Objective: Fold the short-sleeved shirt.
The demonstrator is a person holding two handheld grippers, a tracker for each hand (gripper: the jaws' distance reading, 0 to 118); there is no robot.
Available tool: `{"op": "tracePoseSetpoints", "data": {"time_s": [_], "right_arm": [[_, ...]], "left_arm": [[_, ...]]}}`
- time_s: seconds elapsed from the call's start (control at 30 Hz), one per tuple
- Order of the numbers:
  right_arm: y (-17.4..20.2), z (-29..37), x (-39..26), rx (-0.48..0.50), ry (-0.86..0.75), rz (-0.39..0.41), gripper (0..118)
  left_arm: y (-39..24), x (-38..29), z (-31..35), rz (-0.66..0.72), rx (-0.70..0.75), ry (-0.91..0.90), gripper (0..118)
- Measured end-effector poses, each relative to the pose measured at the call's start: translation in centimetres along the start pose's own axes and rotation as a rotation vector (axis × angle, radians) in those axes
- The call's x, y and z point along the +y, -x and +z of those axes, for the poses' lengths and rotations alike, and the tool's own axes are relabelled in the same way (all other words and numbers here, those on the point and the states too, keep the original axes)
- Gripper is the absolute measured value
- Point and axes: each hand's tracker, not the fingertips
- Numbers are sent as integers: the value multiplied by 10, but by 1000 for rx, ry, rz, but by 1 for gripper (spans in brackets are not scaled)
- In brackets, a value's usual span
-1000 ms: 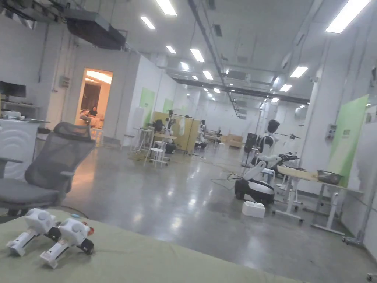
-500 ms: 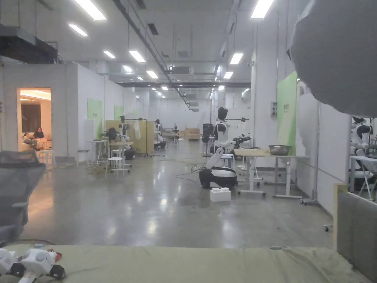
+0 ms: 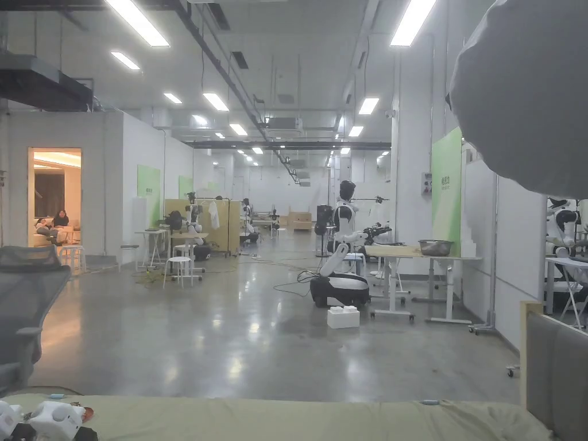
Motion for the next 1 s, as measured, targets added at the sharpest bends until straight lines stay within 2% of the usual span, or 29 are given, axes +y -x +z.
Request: {"op": "tracePoseSetpoints", "data": {"time_s": [0.23,0.5,0.53,0.57,0.6,0.63,0.67,0.7,0.77,0.8,0.87,0.97,1.0], "right_arm": [[5,-4,-1,29,17,-18,0],[6,-8,-2,43,26,-36,0],[5,-8,-1,42,27,-43,3],[4,-9,-1,46,27,-53,14],[3,-10,0,51,30,-59,42],[2,-10,2,54,35,-59,64],[3,-11,2,55,37,-58,76],[3,-11,3,57,35,-57,78],[3,-11,3,59,27,-62,81],[3,-12,4,63,29,-67,90],[2,-15,3,74,34,-90,96],[3,-17,0,85,41,-98,117],[3,-16,0,88,37,-97,118]], "left_arm": [[-3,5,2,-33,-2,-26,0],[-1,6,1,-5,13,-21,0],[-1,7,1,-5,13,-20,5],[0,8,1,-4,6,-14,13],[1,9,0,5,-4,-8,30],[2,10,-2,14,-13,-1,49],[2,11,-4,24,-14,11,70],[1,11,-5,26,-8,18,88],[1,11,-4,25,-4,0,100],[0,11,-5,30,-10,3,105],[0,12,-7,43,-26,10,108],[-3,9,-7,28,-21,-7,118],[-3,9,-7,16,-32,-7,118]]}}
